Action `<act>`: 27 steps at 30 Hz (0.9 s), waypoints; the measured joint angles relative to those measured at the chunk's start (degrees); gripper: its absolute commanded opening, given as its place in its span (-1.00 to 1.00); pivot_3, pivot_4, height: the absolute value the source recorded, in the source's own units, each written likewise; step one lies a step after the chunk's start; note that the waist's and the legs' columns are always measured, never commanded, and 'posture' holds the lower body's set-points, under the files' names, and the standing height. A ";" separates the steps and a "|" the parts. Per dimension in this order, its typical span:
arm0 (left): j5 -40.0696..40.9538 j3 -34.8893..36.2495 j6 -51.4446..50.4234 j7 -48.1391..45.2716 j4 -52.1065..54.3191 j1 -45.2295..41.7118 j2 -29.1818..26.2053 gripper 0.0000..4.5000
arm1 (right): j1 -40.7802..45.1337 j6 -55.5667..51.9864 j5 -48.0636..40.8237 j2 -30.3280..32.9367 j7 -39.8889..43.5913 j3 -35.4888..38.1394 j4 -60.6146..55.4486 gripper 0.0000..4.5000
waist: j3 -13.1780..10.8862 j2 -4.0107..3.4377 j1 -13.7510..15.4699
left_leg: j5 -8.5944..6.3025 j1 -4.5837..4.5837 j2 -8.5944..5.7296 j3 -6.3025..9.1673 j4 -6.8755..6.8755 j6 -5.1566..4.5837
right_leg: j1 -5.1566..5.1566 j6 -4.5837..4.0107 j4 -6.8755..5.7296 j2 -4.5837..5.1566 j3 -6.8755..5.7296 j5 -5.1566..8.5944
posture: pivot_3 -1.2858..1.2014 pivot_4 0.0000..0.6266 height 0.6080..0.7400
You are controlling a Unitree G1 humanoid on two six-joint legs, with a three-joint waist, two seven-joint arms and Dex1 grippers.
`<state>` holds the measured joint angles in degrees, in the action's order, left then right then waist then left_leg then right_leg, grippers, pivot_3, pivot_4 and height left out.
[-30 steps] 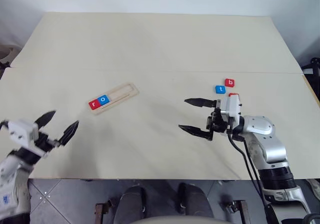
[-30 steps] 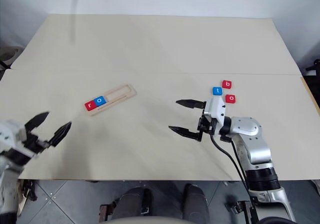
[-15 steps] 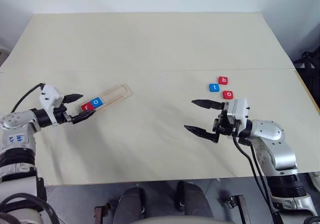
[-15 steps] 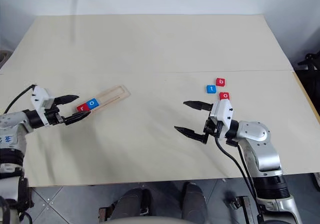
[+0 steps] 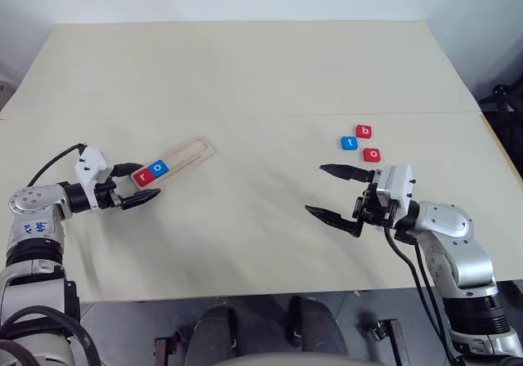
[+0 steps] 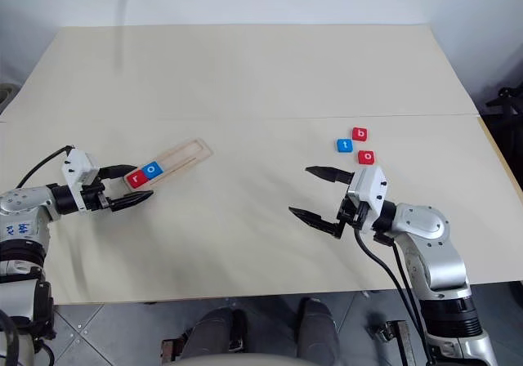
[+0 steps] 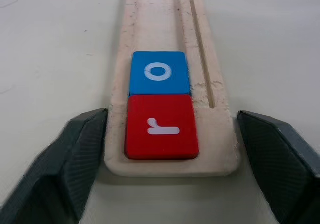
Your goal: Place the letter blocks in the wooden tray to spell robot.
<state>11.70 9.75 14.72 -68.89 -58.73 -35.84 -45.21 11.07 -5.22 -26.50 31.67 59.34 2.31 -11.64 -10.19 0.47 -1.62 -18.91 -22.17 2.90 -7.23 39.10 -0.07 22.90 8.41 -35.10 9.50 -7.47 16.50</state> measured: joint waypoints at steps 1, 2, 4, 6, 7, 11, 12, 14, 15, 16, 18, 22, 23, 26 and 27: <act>0.01 0.06 0.20 -0.01 0.00 0.08 0.08 0.51 | 0.05 -0.01 0.00 0.00 -0.01 -0.01 0.00 1.00 | 0.00 0.00 0.01 | 0.00 0.00 0.00 0.00 0.00 0.00 | 0.00 0.00 0.00 0.00 0.00 0.00 | 0.03 -0.52 1.00; 0.02 0.18 0.33 0.00 0.00 0.16 0.15 0.51 | 0.12 -0.01 0.00 0.00 0.00 -0.01 0.00 1.00 | 0.00 0.00 0.01 | 0.00 0.00 0.00 0.00 0.00 0.00 | 0.00 0.00 0.00 0.00 0.00 0.00 | 0.03 -0.52 1.00; 0.22 0.50 0.43 0.01 0.35 0.55 0.34 0.51 | 0.32 -0.01 0.00 -0.01 0.02 -0.02 0.00 1.00 | 0.00 0.00 0.00 | 0.00 0.00 0.00 -0.01 0.00 0.00 | 0.00 0.00 0.00 0.00 0.02 0.00 | 0.03 -0.52 1.00; 0.57 0.67 0.50 -0.10 1.76 1.30 0.64 0.51 | 0.42 0.00 0.00 0.00 0.08 -0.02 0.03 1.00 | 0.00 0.00 0.02 | 0.00 0.00 0.00 -0.01 0.00 0.00 | 0.00 0.00 0.00 0.00 0.01 0.00 | 0.03 -0.52 1.00; 1.00 0.85 0.42 -0.45 2.88 1.82 1.32 0.51 | 0.46 0.01 0.00 0.00 0.17 -0.02 0.16 1.00 | 0.00 0.00 0.03 | 0.00 0.00 0.00 -0.01 0.01 0.00 | 0.00 0.00 0.00 0.00 0.02 0.00 | 0.03 -0.52 1.00; 2.17 0.64 -0.63 -1.28 10.06 4.47 4.24 0.51 | 1.16 0.04 0.02 0.47 0.74 0.03 0.57 1.00 | -0.01 0.01 0.38 | 0.00 -0.04 0.00 0.02 0.08 0.00 | -0.02 0.01 0.00 0.01 0.01 -0.01 | 0.03 -0.52 1.00; 2.54 0.04 -2.08 -1.64 14.60 5.41 5.07 0.51 | 1.01 0.05 0.02 1.40 1.01 0.45 0.69 1.00 | -0.02 0.03 0.53 | 0.00 -0.07 -0.01 0.03 0.09 -0.01 | -0.02 0.02 0.01 0.01 0.01 -0.01 | 0.03 -0.52 1.00; 2.97 -1.07 -4.13 -2.03 21.11 5.82 5.95 0.51 | 0.75 0.10 0.04 2.36 1.14 1.49 0.88 1.00 | -0.03 0.06 0.77 | 0.00 -0.08 0.00 0.04 0.10 -0.01 | -0.02 0.02 0.02 0.01 0.00 -0.01 | 0.03 -0.52 1.00; 3.23 -2.11 -4.80 -2.29 25.34 5.89 6.12 0.51 | 0.18 0.16 0.02 2.88 1.14 2.42 0.86 1.00 | -0.03 0.06 0.86 | 0.00 -0.07 0.00 0.03 0.10 0.00 | -0.02 0.02 0.02 0.01 0.00 -0.01 | 0.03 -0.52 1.00; 3.05 -3.24 -4.83 -2.66 28.59 5.91 6.10 0.51 | -1.01 0.24 0.02 3.57 1.12 3.36 0.88 1.00 | -0.03 0.06 0.97 | 0.00 -0.07 0.00 0.03 0.09 0.00 | -0.02 0.02 0.03 0.01 0.00 -0.01 | 0.03 -0.52 1.00; 2.27 -6.51 -5.61 -3.67 34.56 5.70 6.33 0.51 | -4.61 0.14 -0.03 5.00 0.91 6.09 0.97 1.00 | -0.03 0.06 1.58 | 0.00 -0.08 -0.01 0.02 0.09 -0.01 | -0.02 0.02 0.07 0.01 0.00 -0.01 | 0.03 -0.52 1.00; 1.81 -11.64 -10.78 -3.28 40.01 3.77 10.34 0.51 | -11.89 -0.97 -1.36 6.99 0.64 11.05 -0.55 1.00 | -0.03 0.06 2.00 | 0.00 -0.06 -0.03 0.03 0.12 -0.01 | -0.08 0.04 0.04 0.01 0.01 -0.02 | 0.03 -0.52 1.00; 1.37 -13.60 -11.53 -3.43 40.60 2.55 11.77 0.51 | -15.61 -1.28 -1.81 7.47 0.62 12.71 -2.12 1.00 | -0.03 0.06 2.46 | 0.00 -0.05 -0.03 0.05 0.11 -0.01 | -0.08 0.03 0.05 0.01 -0.01 -0.02 | 0.03 -0.52 1.00; -0.51 -18.27 -12.25 -3.76 40.39 0.16 15.10 0.51 | -22.93 -1.32 -1.93 7.84 0.49 15.77 -4.56 1.00 | -0.02 0.05 2.80 | 0.00 -0.02 -0.04 0.00 0.12 -0.01 | -0.12 0.04 0.09 0.00 0.04 -0.02 | 0.03 -0.52 1.00; -1.09 -19.27 -12.15 -3.68 39.87 -0.34 16.01 0.51 | -23.98 -1.31 -1.89 7.85 0.35 16.23 -4.88 1.00 | -0.02 0.05 2.73 | 0.00 0.00 -0.04 -0.02 0.12 -0.01 | -0.12 0.04 0.10 0.00 0.04 -0.02 | 0.03 -0.52 1.00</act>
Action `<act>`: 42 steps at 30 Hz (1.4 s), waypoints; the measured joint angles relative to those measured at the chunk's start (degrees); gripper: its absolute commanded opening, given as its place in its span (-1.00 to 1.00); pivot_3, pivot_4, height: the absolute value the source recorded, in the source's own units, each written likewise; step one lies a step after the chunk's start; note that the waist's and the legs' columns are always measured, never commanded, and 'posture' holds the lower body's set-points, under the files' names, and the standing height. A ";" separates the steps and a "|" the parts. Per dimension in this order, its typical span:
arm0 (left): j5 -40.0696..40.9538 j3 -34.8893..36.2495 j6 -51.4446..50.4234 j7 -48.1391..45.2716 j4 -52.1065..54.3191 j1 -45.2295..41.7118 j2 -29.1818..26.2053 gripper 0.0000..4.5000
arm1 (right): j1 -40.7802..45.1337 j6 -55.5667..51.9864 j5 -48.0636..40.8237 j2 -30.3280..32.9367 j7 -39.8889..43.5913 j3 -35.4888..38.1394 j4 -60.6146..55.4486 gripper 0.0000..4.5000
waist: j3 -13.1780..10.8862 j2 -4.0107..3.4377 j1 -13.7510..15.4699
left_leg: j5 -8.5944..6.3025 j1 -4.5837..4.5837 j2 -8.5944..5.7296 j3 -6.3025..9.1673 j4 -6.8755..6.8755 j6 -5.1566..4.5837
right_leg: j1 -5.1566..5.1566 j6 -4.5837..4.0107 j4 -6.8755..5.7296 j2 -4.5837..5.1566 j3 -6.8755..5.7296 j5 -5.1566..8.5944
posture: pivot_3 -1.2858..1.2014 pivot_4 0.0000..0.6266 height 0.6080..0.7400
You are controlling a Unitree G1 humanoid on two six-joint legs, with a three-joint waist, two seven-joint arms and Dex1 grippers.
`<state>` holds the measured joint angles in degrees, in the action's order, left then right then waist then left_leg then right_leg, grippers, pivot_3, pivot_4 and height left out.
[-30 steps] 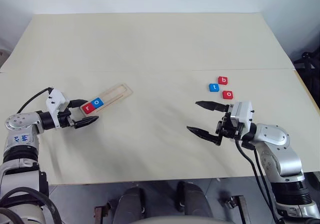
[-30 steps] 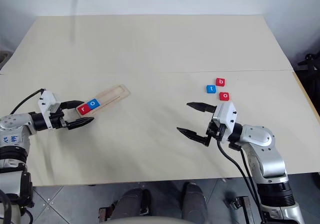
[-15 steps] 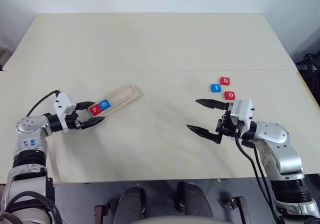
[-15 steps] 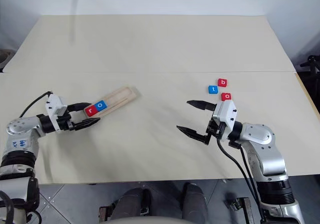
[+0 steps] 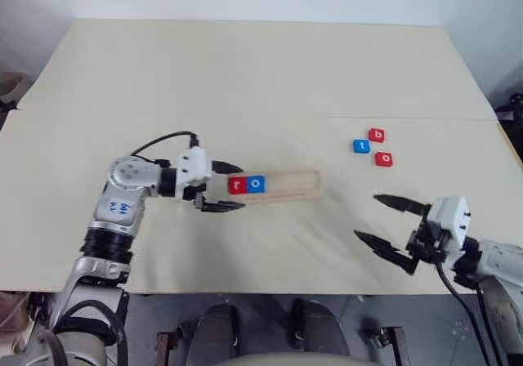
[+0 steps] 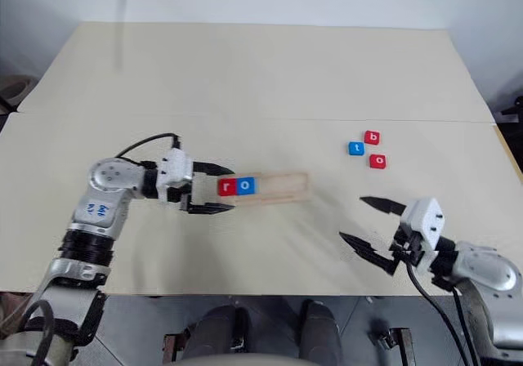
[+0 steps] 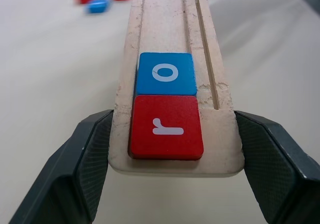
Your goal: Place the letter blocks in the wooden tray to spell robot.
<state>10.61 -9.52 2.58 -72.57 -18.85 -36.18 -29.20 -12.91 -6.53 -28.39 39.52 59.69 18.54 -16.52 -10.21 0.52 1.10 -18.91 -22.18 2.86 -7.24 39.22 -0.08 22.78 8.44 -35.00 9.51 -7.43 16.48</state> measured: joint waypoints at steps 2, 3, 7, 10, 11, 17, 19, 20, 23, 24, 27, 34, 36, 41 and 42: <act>-2.12 -2.53 0.72 0.17 -3.64 -2.21 2.47 0.51 | -2.52 0.18 0.08 -0.03 -0.98 1.38 -1.64 1.00 | 0.00 0.00 0.02 | 0.00 0.02 0.00 0.02 0.01 0.00 | 0.00 0.00 -0.03 0.00 -0.01 0.00 | 0.03 -0.52 1.00; -2.83 -3.32 0.80 0.19 -5.03 -2.73 3.03 0.51 | -3.05 0.20 0.06 -0.03 -1.44 1.94 -2.36 1.00 | 0.00 -0.01 -0.06 | 0.01 0.03 0.00 0.03 0.00 0.00 | 0.00 0.00 -0.04 0.00 0.00 0.00 | 0.03 -0.52 1.00; -5.06 -4.97 1.13 0.18 -10.15 -4.23 3.84 0.51 | -5.18 0.19 -0.05 -0.67 -3.97 3.20 -6.00 1.00 | 0.00 -0.01 -0.03 | 0.01 0.00 0.00 0.06 0.00 0.00 | 0.01 -0.01 0.00 0.00 -0.01 0.00 | 0.03 -0.52 1.00; -5.68 -5.01 1.21 0.26 -11.82 -4.89 3.79 0.51 | -6.48 0.11 -0.09 -1.30 -5.31 3.26 -7.18 1.00 | 0.00 0.00 0.22 | 0.00 -0.02 0.00 0.08 0.01 -0.01 | -0.01 0.00 0.02 0.00 -0.02 0.00 | 0.03 -0.52 1.00; -5.74 -5.00 1.23 0.25 -12.40 -5.26 3.80 0.51 | -6.76 0.11 -0.09 -1.53 -5.80 3.27 -7.67 1.00 | 0.00 -0.01 0.28 | 0.00 -0.02 0.00 0.08 0.02 -0.01 | -0.02 0.00 0.03 0.00 -0.02 0.00 | 0.03 -0.52 1.00; -4.99 -3.41 0.54 0.60 -13.44 -5.63 4.24 0.98 | -8.07 0.11 -0.08 -2.10 -7.68 3.39 -8.03 1.00 | 0.00 -0.01 0.28 | 0.00 -0.02 0.00 0.14 0.04 -0.01 | -0.04 0.00 0.00 0.00 -0.06 0.00 | 0.03 -0.52 1.00; -0.91 0.49 1.10 -0.07 -12.79 -4.51 4.16 0.98 | -8.82 0.19 -0.11 -2.89 -8.44 4.38 -8.09 1.00 | 0.00 -0.01 0.22 | 0.00 -0.02 0.01 0.14 0.03 -0.01 | -0.04 0.00 0.01 0.00 -0.05 0.00 | 0.03 -0.52 1.00; 1.57 2.94 1.31 -0.66 -11.76 -3.69 3.75 0.98 | -9.30 0.27 -0.13 -3.26 -9.03 5.25 -8.09 1.00 | 0.00 -0.01 0.06 | 0.00 -0.01 0.01 0.15 0.03 -0.01 | -0.04 0.00 0.01 0.00 -0.04 0.00 | 0.03 -0.52 1.00; 6.72 8.65 0.55 -1.62 -7.74 -0.24 0.79 0.98 | -10.57 0.62 -0.26 -5.00 -10.54 7.29 -8.14 1.00 | 0.01 -0.02 -0.24 | 0.00 0.01 0.01 0.18 0.00 -0.01 | -0.04 -0.01 0.00 0.00 -0.05 0.00 | 0.03 -0.52 1.00; 7.76 10.45 0.32 -1.54 -6.69 1.27 -0.60 0.98 | -11.13 0.98 -0.32 -5.77 -10.95 7.94 -8.14 1.00 | 0.02 -0.04 -0.35 | 0.00 0.02 0.01 0.19 0.00 -0.01 | -0.04 -0.01 -0.01 0.00 -0.05 0.00 | 0.03 -0.52 1.00; 9.65 15.69 0.71 -0.06 -3.40 7.55 -3.95 0.98 | -12.76 2.43 -0.06 -7.19 -12.21 9.62 -8.02 1.00 | 0.03 -0.05 -0.46 | 0.00 0.03 0.00 0.20 -0.01 -0.01 | -0.06 -0.01 0.01 0.00 -0.03 0.00 | 0.03 -0.52 1.00; 13.00 22.27 -3.29 5.94 9.56 26.57 -5.93 0.98 | -11.66 6.37 0.67 -9.77 -13.26 10.75 -3.61 1.00 | 0.02 -0.04 -0.18 | -0.01 0.08 0.03 0.28 0.00 -0.03 | -0.11 -0.02 -0.02 0.01 -0.03 0.01 | 0.03 -0.52 1.00; 14.13 23.43 -4.64 7.52 13.18 28.95 -6.02 0.98 | -8.76 6.29 0.72 -9.71 -13.50 9.81 -1.64 1.00 | 0.03 -0.05 -0.25 | -0.01 0.13 0.04 0.33 0.00 -0.03 | -0.13 -0.06 -0.03 0.00 0.02 -0.02 | 0.03 -0.52 1.00; 16.18 24.66 -7.16 9.75 19.49 31.24 -6.73 0.98 | 4.69 -2.84 0.07 -6.08 -17.23 6.00 1.71 1.00 | 0.08 -0.16 -1.19 | -0.01 0.20 0.06 0.38 -0.01 -0.03 | -0.10 -0.09 -0.10 0.00 0.12 -0.02 | 0.03 -0.52 1.00; 16.18 24.84 -7.36 10.33 20.26 31.48 -6.89 0.98 | 8.56 -6.38 -0.03 -4.88 -19.06 5.50 2.81 1.00 | 0.08 -0.16 -1.28 | -0.01 0.19 0.05 0.37 -0.01 -0.03 | -0.07 -0.09 -0.11 0.00 0.14 -0.02 | 0.03 -0.52 1.00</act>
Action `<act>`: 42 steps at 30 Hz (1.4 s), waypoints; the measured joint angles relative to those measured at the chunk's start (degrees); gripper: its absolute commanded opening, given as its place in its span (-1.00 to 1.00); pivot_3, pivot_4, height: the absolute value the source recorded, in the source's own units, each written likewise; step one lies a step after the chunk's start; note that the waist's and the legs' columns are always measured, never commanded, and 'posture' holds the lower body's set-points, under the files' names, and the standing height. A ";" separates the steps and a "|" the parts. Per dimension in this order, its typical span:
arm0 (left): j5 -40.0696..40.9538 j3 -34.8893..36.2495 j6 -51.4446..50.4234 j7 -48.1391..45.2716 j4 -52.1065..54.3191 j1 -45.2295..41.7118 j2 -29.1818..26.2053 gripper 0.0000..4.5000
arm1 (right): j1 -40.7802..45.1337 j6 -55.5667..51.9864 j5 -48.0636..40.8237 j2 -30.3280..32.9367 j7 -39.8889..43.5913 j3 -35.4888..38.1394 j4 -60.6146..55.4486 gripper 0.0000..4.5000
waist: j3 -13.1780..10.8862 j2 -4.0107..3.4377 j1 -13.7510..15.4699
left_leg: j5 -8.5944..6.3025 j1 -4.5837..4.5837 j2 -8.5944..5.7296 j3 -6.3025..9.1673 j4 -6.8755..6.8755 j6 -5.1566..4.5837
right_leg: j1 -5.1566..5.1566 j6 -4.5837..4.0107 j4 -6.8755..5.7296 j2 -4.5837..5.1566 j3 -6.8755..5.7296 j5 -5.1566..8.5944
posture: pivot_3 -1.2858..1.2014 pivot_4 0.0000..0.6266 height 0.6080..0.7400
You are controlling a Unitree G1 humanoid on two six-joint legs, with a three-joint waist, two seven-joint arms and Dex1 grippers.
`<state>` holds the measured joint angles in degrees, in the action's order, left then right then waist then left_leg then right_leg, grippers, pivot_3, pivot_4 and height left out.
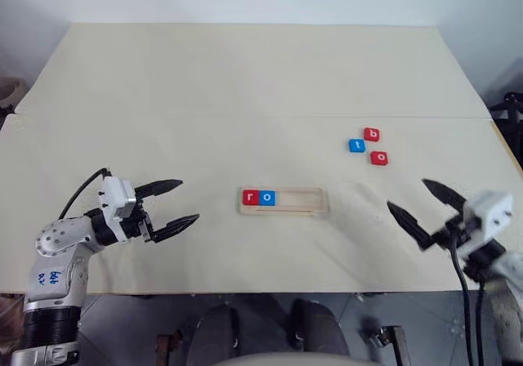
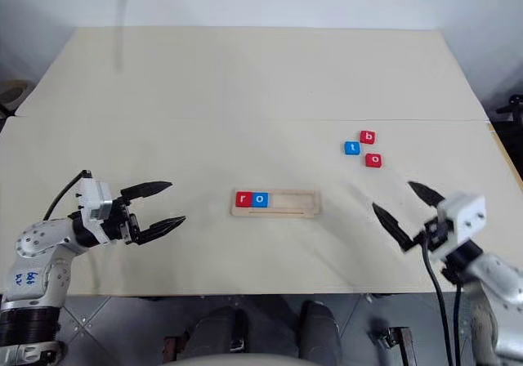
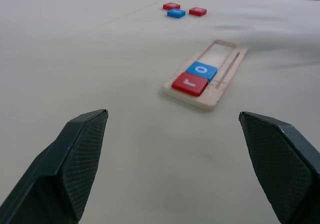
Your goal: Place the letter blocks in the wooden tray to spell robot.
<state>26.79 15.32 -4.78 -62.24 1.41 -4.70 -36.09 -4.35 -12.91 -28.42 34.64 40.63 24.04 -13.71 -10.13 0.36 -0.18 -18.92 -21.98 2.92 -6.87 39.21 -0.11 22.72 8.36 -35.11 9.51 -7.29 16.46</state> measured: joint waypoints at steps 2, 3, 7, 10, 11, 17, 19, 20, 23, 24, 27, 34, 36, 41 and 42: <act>-0.03 0.46 0.07 1.28 1.06 0.43 -0.06 0.98 | 8.27 -7.74 0.22 2.48 -3.74 -2.10 2.87 1.00 | 0.01 -0.03 -0.33 | 0.00 0.01 0.02 -0.03 -0.02 0.01 | 0.06 -0.02 -0.04 0.00 0.03 0.01 | 0.03 -0.52 1.00; -0.08 0.43 0.08 1.91 1.42 0.44 0.02 0.98 | 12.07 -11.08 0.70 3.47 -5.38 -3.27 4.47 1.00 | 0.01 -0.05 -0.39 | 0.00 -0.02 0.01 -0.04 -0.02 0.01 | 0.11 -0.03 -0.05 0.00 0.04 0.01 | 0.03 -0.52 1.00; -0.04 0.52 -0.05 5.15 3.87 0.98 0.79 0.98 | 28.12 -24.07 2.96 4.93 -11.12 -8.49 12.98 1.00 | 0.02 -0.07 -0.40 | 0.01 -0.21 0.01 -0.24 -0.02 0.02 | 0.25 -0.03 -0.04 0.00 -0.05 0.02 | 0.03 -0.52 1.00; -0.05 0.51 -0.32 7.40 4.79 1.20 1.49 0.98 | 33.94 -28.96 3.75 4.92 -12.28 -11.03 16.66 1.00 | 0.02 -0.07 0.17 | 0.01 -0.35 -0.01 -0.29 -0.02 0.01 | 0.31 -0.02 0.04 0.00 -0.07 0.01 | 0.03 -0.52 1.00; -0.06 0.52 -0.33 8.05 4.80 1.30 1.52 0.98 | 34.88 -30.03 3.89 4.92 -12.37 -11.78 16.96 1.00 | 0.02 -0.07 0.20 | 0.01 -0.36 -0.02 -0.29 -0.02 0.01 | 0.31 -0.02 0.04 0.00 -0.08 0.01 | 0.03 -0.52 1.00; 0.04 0.51 -0.30 10.02 5.23 1.20 1.77 0.98 | 35.49 -32.54 5.33 4.66 -12.77 -13.11 18.48 1.00 | 0.02 -0.07 -0.06 | 0.01 -0.36 -0.02 -0.32 -0.02 0.02 | 0.32 0.00 0.04 0.00 -0.08 0.00 | 0.03 -0.52 1.00; 0.06 0.50 -0.31 10.16 5.62 1.11 1.79 0.98 | 35.54 -32.65 5.57 4.27 -12.73 -13.88 18.49 1.00 | 0.02 -0.07 -0.12 | 0.01 -0.35 -0.01 -0.32 -0.02 0.02 | 0.32 0.00 0.03 0.00 -0.08 0.00 | 0.03 -0.52 1.00; 0.06 0.47 -0.31 10.16 5.82 1.04 1.79 0.98 | 35.62 -32.82 5.69 4.02 -12.71 -14.22 18.62 1.00 | 0.02 -0.07 -0.20 | 0.01 -0.35 -0.01 -0.33 -0.02 0.02 | 0.33 0.00 0.03 0.00 -0.06 0.00 | 0.03 -0.52 1.00; 0.11 0.46 -0.39 10.31 6.75 0.90 1.78 0.98 | 37.35 -34.01 5.97 3.87 -12.61 -15.23 20.22 1.00 | 0.02 -0.07 -0.30 | 0.01 -0.35 -0.01 -0.38 -0.02 0.02 | 0.37 0.00 0.02 0.00 -0.02 0.00 | 0.03 -0.52 1.00; 0.22 0.47 -0.55 10.51 6.86 0.79 1.79 0.98 | 38.62 -34.74 6.13 3.85 -12.60 -15.48 20.96 1.00 | 0.02 -0.07 -0.32 | 0.01 -0.35 -0.01 -0.39 -0.02 0.02 | 0.39 0.00 0.00 0.00 -0.01 0.00 | 0.03 -0.52 1.00; 0.43 0.44 -1.38 11.21 7.10 1.01 1.83 0.98 | 44.55 -37.97 6.53 3.01 -12.77 -16.76 24.38 1.00 | 0.02 -0.07 -0.65 | 0.02 -0.36 -0.01 -0.41 -0.03 0.03 | 0.47 0.00 -0.05 0.00 0.03 0.00 | 0.03 -0.52 1.00; 0.26 -1.16 -1.52 12.74 8.22 1.26 3.54 0.98 | 57.30 -37.97 11.75 -2.11 -17.52 -19.09 43.67 1.00 | 0.02 -0.07 -1.47 | 0.02 -0.48 -0.01 -0.50 -0.05 0.04 | 0.65 0.00 -0.10 0.00 0.10 0.00 | 0.03 -0.52 1.00; 0.09 -1.76 -1.52 13.10 9.10 1.41 3.77 0.98 | 59.94 -35.74 13.45 -3.18 -19.61 -19.06 49.90 1.00 | 0.02 -0.07 -1.49 | 0.03 -0.53 -0.01 -0.53 -0.07 0.05 | 0.72 0.00 -0.09 0.00 0.10 0.00 | 0.03 -0.52 1.00; -0.02 -2.06 -1.48 14.37 10.10 2.86 4.45 0.98 | 64.95 -29.80 15.99 -5.57 -24.16 -17.36 61.71 1.00 | 0.02 -0.07 -1.77 | 0.03 -0.52 -0.01 -0.64 -0.11 0.06 | 0.78 0.00 -0.09 0.00 0.20 0.00 | 0.03 -0.52 1.00; -0.02 -2.14 -1.48 14.63 10.37 3.23 4.54 0.98 | 65.47 -29.05 16.28 -5.96 -24.64 -16.93 62.97 1.00 | 0.02 -0.07 -1.79 | 0.03 -0.52 -0.01 -0.64 -0.12 0.06 | 0.79 0.00 -0.09 -0.01 0.20 0.00 | 0.03 -0.52 1.00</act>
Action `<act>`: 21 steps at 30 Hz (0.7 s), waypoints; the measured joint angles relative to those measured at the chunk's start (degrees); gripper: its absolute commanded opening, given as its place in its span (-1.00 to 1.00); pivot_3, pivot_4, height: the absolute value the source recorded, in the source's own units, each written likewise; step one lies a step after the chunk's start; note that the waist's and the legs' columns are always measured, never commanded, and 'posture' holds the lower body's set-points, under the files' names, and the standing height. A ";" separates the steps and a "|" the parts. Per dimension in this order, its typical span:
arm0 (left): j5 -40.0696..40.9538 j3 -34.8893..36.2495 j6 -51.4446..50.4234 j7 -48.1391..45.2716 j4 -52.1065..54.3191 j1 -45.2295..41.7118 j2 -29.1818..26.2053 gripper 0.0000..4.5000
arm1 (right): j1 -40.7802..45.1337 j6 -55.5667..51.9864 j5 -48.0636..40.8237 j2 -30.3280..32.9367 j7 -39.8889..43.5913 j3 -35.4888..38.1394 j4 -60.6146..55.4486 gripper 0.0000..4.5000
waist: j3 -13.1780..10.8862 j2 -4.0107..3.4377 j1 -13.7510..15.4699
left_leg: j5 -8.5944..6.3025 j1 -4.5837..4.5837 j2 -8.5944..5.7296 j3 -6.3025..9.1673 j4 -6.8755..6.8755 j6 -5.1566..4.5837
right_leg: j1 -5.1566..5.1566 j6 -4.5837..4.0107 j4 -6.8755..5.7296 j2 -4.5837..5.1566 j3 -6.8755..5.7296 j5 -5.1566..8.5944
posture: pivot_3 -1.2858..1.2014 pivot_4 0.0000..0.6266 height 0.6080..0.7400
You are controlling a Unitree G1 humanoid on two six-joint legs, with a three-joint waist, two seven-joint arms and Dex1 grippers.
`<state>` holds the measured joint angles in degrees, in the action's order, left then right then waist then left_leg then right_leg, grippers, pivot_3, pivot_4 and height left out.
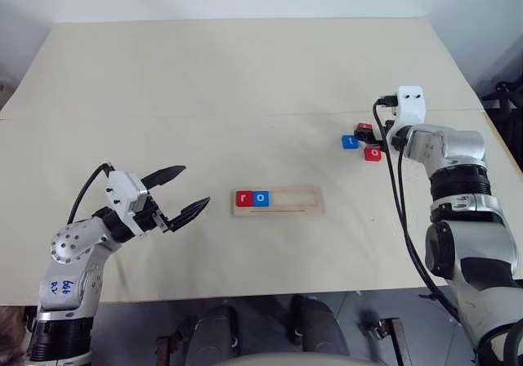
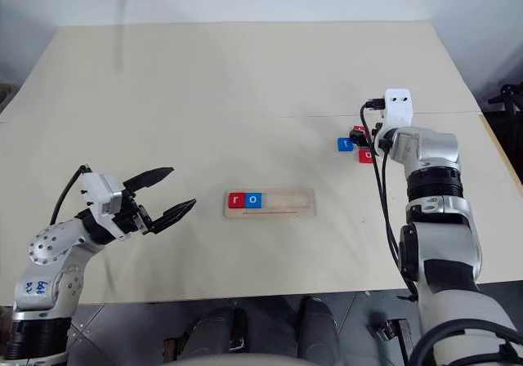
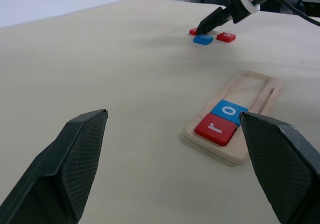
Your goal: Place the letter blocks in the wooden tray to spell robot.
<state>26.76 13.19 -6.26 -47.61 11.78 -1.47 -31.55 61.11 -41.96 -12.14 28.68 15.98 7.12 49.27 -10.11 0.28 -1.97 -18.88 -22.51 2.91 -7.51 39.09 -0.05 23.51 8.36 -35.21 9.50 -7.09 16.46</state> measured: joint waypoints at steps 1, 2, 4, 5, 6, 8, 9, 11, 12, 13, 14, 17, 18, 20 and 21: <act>-0.01 0.00 0.00 0.23 0.44 0.39 0.07 0.98 | 0.41 0.95 0.20 -0.38 -0.37 0.18 1.14 1.00 | 0.00 0.00 -0.03 | 0.00 0.00 0.00 0.00 0.00 0.00 | 0.00 0.00 -0.01 0.00 0.01 0.00 | 0.03 -0.52 1.00; -0.01 -0.02 0.01 0.53 1.10 0.85 0.12 0.98 | 0.79 2.12 0.29 -0.81 -0.67 0.41 2.29 1.00 | 0.00 0.00 -0.06 | 0.00 0.00 0.00 -0.01 0.00 0.00 | 0.00 0.00 0.00 0.00 0.02 0.00 | 0.03 -0.52 1.00; -0.01 -0.02 0.01 0.76 1.50 1.32 0.14 0.98 | 1.26 4.00 0.34 -1.91 -1.86 1.43 3.85 1.00 | 0.00 0.00 -0.08 | 0.00 0.02 0.00 -0.02 0.00 0.00 | 0.00 0.00 -0.03 0.00 0.04 0.00 | 0.03 -0.52 1.00; -0.01 -0.02 0.01 0.96 1.54 1.53 0.14 0.99 | 1.63 4.65 0.33 -2.25 -2.38 2.13 4.78 0.92 | 0.00 0.00 -0.07 | 0.00 0.03 0.00 -0.03 0.00 0.00 | 0.00 0.00 -0.05 0.00 0.04 0.00 | 0.03 -0.52 1.00; -0.01 -0.02 0.01 1.21 1.60 1.70 0.14 1.00 | 1.83 5.06 0.33 -2.35 -2.75 2.50 5.39 0.83 | 0.00 0.00 -0.04 | 0.00 0.05 0.00 -0.03 0.01 0.00 | -0.02 0.00 -0.06 0.00 0.05 0.00 | 0.03 -0.52 1.00; 0.00 -0.02 0.01 1.49 1.69 1.74 0.14 1.00 | 1.93 5.95 0.55 -2.37 -3.26 2.88 6.28 0.58 | 0.00 0.00 0.01 | 0.00 0.07 0.00 -0.04 0.02 0.00 | -0.02 0.00 -0.08 0.00 0.08 0.00 | 0.03 -0.52 1.00; 0.00 -0.02 0.01 1.65 1.76 1.71 0.13 1.00 | 2.02 6.02 0.69 -2.37 -3.47 3.01 6.52 0.43 | 0.00 0.00 -0.02 | 0.00 0.09 0.01 -0.05 0.02 0.00 | -0.02 0.00 -0.10 0.00 0.10 0.00 | 0.03 -0.52 1.00; 0.01 -0.02 0.00 1.69 1.80 1.63 -0.01 1.00 | 2.22 5.82 0.81 -2.40 -3.54 3.07 6.69 0.10 | 0.00 0.00 -0.08 | 0.00 0.10 0.01 -0.07 0.02 0.00 | -0.01 0.00 -0.12 0.00 0.12 0.00 | 0.03 -0.52 1.00; 0.01 -0.02 0.00 1.68 1.79 1.56 -0.11 1.00 | 2.29 5.61 0.88 -2.43 -3.52 3.04 6.68 -0.05 | 0.00 0.00 -0.10 | 0.00 0.10 0.02 -0.08 0.01 0.00 | 0.00 0.00 -0.12 0.00 0.12 0.00 | 0.03 -0.52 1.00; 0.02 -0.02 -0.01 1.67 1.79 1.40 -0.21 1.00 | 2.34 5.41 0.96 -2.43 -3.50 3.02 6.66 -0.20 | 0.00 0.00 -0.12 | 0.00 0.10 0.01 -0.08 0.01 0.00 | 0.00 0.00 -0.12 0.00 0.13 0.00 | 0.03 -0.52 1.00; 0.02 -0.02 -0.01 1.59 1.78 1.01 -0.31 1.00 | 2.34 5.11 1.10 -2.43 -3.37 2.94 6.46 -0.34 | 0.00 0.00 -0.13 | 0.00 0.10 0.01 -0.08 0.01 0.00 | 0.00 0.00 -0.12 0.00 0.13 0.00 | 0.03 -0.52 1.00; 0.09 -0.09 -0.01 0.79 1.73 -0.42 -0.63 1.00 | 2.25 3.84 1.27 -2.42 -2.77 2.82 5.35 -0.35 | 0.00 0.00 -0.13 | 0.00 0.10 0.02 -0.10 0.01 0.00 | 0.01 0.00 -0.12 0.00 0.14 0.00 | 0.03 -0.52 1.00; 0.14 -0.31 -0.02 0.32 1.61 -0.92 -0.67 1.00 | 1.95 3.09 1.27 -2.34 -2.51 2.76 4.33 -0.35 | 0.00 -0.01 -0.13 | 0.00 0.10 0.01 -0.12 0.01 0.00 | 0.03 0.00 -0.12 -0.01 0.16 0.00 | 0.03 -0.52 1.00; 0.27 -1.11 -0.10 -0.81 1.04 -2.09 -0.66 1.00 | 0.47 1.00 1.22 -1.84 -1.46 2.52 0.42 -0.35 | -0.01 -0.02 0.01 | 0.00 0.07 0.01 -0.13 0.01 0.00 | 0.05 0.00 -0.11 0.00 0.17 0.00 | 0.03 -0.52 1.00; 0.52 -1.55 -0.13 -1.72 0.78 -2.76 -0.66 1.00 | -1.04 -0.89 1.13 -1.20 -0.33 2.26 -3.72 -0.35 | -0.01 -0.02 0.23 | 0.00 0.04 0.01 -0.12 0.01 0.00 | 0.08 0.00 -0.11 -0.01 0.17 0.00 | 0.03 -0.52 1.00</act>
<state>27.28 11.64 -6.39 -49.33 12.56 -4.22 -32.22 60.08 -42.85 -11.01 27.48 15.66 9.38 45.55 -10.12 0.26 -1.74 -18.88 -22.46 2.92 -7.64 39.10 -0.05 23.59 8.36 -35.32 9.50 -6.92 16.46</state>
